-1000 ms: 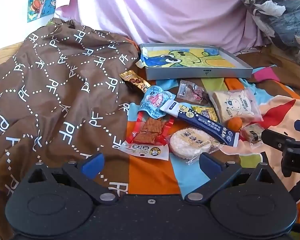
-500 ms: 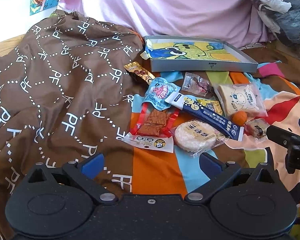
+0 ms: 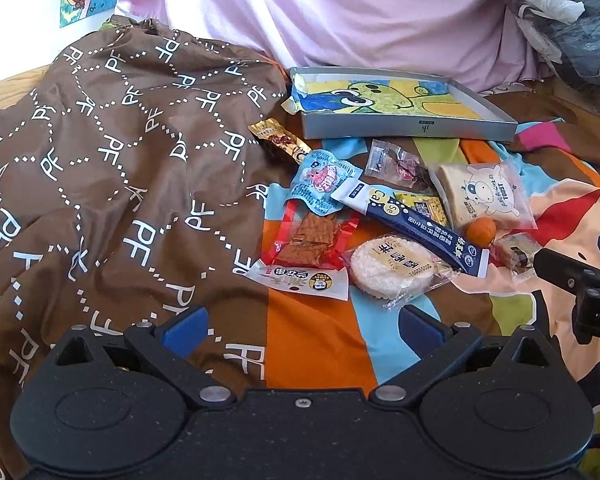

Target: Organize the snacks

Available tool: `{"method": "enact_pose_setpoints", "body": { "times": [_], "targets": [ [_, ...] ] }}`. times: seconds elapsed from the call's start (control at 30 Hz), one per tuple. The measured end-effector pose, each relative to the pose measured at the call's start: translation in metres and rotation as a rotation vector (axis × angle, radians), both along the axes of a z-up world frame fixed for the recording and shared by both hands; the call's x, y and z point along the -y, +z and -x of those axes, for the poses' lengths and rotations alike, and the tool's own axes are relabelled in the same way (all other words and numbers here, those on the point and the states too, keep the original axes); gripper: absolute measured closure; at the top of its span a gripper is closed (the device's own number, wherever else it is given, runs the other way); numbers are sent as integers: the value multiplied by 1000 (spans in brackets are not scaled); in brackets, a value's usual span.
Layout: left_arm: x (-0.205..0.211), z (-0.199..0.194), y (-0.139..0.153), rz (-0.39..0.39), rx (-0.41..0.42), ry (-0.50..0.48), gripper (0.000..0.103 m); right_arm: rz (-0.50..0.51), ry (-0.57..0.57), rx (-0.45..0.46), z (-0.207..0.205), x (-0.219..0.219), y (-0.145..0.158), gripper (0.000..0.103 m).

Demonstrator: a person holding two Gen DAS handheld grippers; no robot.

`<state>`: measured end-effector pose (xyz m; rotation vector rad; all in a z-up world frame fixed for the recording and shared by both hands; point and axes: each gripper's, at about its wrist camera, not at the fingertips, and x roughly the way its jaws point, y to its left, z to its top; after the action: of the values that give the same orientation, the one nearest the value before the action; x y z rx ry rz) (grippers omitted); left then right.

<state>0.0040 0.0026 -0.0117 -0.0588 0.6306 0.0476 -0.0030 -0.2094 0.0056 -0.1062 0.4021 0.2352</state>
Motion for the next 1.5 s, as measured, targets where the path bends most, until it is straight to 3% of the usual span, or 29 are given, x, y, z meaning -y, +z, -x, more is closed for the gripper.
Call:
{"method": "enact_pose_setpoints", "body": {
  "times": [0.6,0.8,1.23,1.5],
  "targets": [
    [-2,-3,-6,1,-22,-1,2,13,4,-22,-3,-4,-7,0],
    [-2,-8,-8,-48,-33,-11,2,45,35,-34,-7,-5,-11,0],
    [-27,-56,13,-212,-28,-118,2,237,385,-70,-45,-26,4,0],
    [-19,-86,12,-210,-56,-265,3,178,426,-177,-69,-51,-8,0]
  ]
}}
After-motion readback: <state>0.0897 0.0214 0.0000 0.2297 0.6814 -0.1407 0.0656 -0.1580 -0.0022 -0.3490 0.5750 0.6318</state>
